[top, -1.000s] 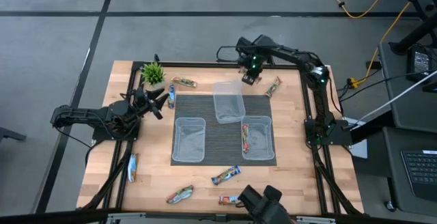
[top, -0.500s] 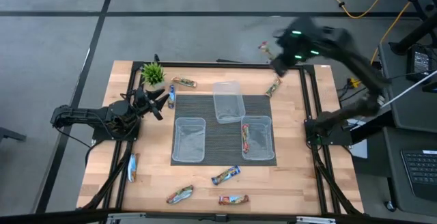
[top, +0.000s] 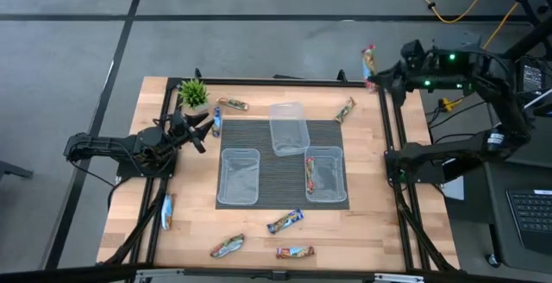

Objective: Pick and place Granola Bars by type
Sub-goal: Put the red granola bar into the bottom right transparent bin

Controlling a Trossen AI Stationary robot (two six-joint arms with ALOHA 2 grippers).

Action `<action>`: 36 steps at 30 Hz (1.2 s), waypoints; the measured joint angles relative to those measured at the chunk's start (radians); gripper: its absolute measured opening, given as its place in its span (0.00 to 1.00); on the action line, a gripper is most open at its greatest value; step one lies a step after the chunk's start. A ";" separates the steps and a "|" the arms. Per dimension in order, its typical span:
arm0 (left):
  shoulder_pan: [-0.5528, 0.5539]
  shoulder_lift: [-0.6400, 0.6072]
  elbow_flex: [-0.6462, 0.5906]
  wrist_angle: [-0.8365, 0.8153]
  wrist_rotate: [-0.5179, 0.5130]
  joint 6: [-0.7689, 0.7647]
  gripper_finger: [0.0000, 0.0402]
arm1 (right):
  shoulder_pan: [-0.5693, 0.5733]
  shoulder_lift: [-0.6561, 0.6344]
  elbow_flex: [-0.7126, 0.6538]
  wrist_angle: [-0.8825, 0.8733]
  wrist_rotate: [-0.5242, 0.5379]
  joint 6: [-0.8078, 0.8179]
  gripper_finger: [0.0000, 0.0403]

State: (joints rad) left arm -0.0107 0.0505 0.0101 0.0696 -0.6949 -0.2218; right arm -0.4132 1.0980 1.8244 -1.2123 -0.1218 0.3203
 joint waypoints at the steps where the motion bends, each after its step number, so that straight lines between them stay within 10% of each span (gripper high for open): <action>1: 0.000 0.000 0.000 0.000 0.000 0.000 0.45 | 0.027 0.005 0.000 0.003 -0.019 0.016 0.09; 9: 0.000 0.000 0.000 0.000 0.001 0.000 0.45 | 0.386 0.107 -0.002 0.004 -0.073 0.179 0.08; 20: 0.000 0.000 0.000 0.000 0.000 0.002 0.45 | 0.601 0.240 -0.027 -0.182 0.232 0.311 0.08; 36: 0.000 0.000 0.000 0.000 0.020 0.026 0.45 | 0.629 0.329 -0.773 0.355 0.101 0.730 0.09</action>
State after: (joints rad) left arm -0.0107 0.0505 0.0101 0.0695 -0.6753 -0.1959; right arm 0.2153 1.4269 1.0515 -0.8571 -0.0212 1.0508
